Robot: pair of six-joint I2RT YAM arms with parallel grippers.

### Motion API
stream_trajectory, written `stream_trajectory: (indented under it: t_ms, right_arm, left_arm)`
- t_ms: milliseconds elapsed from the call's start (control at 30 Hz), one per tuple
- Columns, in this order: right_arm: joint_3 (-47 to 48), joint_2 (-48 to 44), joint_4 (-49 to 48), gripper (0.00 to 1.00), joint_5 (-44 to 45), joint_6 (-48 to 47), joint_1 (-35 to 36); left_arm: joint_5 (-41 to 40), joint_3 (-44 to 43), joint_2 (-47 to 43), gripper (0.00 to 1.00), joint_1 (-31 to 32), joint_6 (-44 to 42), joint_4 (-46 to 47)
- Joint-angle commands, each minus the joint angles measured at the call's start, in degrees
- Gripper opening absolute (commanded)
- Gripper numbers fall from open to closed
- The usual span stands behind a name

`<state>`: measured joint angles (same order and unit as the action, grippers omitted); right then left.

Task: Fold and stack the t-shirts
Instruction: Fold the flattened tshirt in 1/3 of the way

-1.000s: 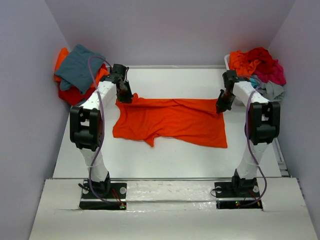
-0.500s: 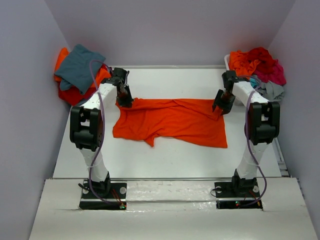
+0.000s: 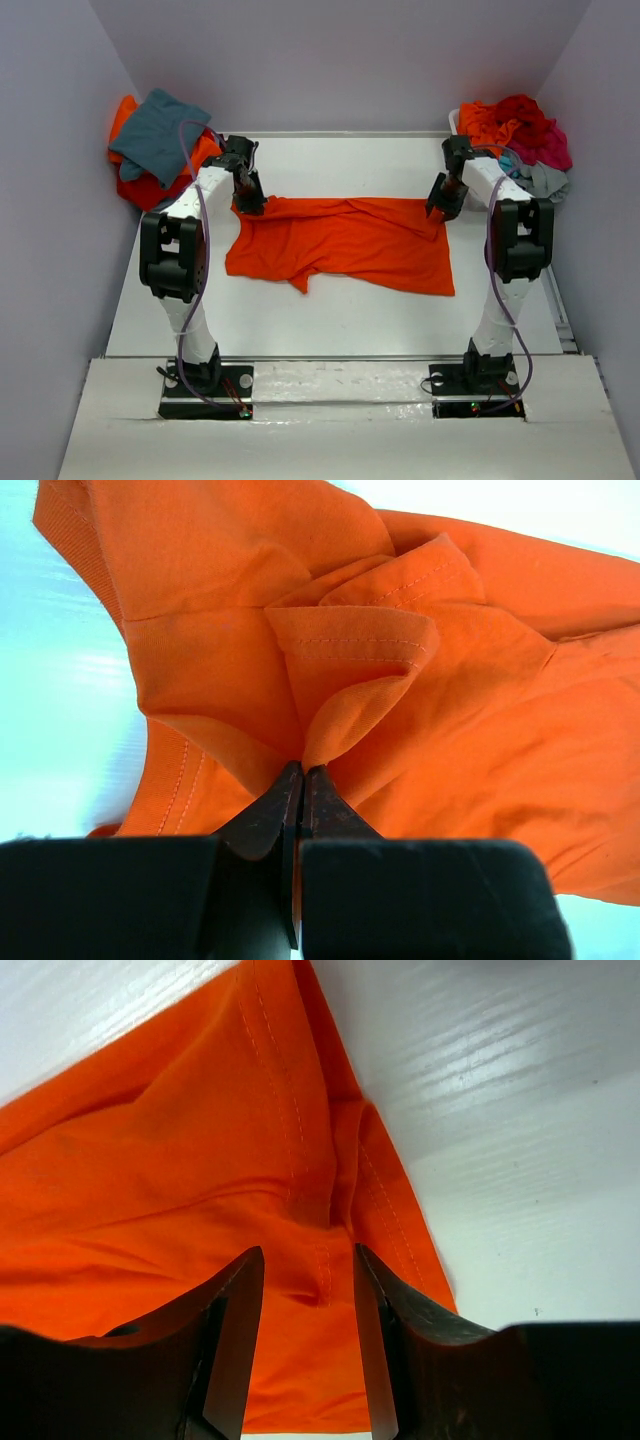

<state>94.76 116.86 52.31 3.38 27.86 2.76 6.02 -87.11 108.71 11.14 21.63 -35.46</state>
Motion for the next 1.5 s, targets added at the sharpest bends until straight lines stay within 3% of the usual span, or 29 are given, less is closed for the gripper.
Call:
stream_trajectory:
  t_ms: [0, 267, 1467]
  right_arm:
    - [4.6, 1.8, -0.3, 0.46, 2.9, 0.4, 0.6]
    - [8.2, 5.4, 0.8, 0.44, 3.1, 0.3, 0.6]
    - [4.2, 5.3, 2.6, 0.43, 2.7, 0.5, 0.6]
  left_arm:
    - [0.7, -2.0, -4.2, 0.06, -0.1, -0.5, -1.2]
    - [0.7, -2.6, -4.0, 0.06, -0.1, -0.7, -1.5]
    - [1.5, -3.4, -2.4, 0.06, -0.1, -1.1, -1.0]
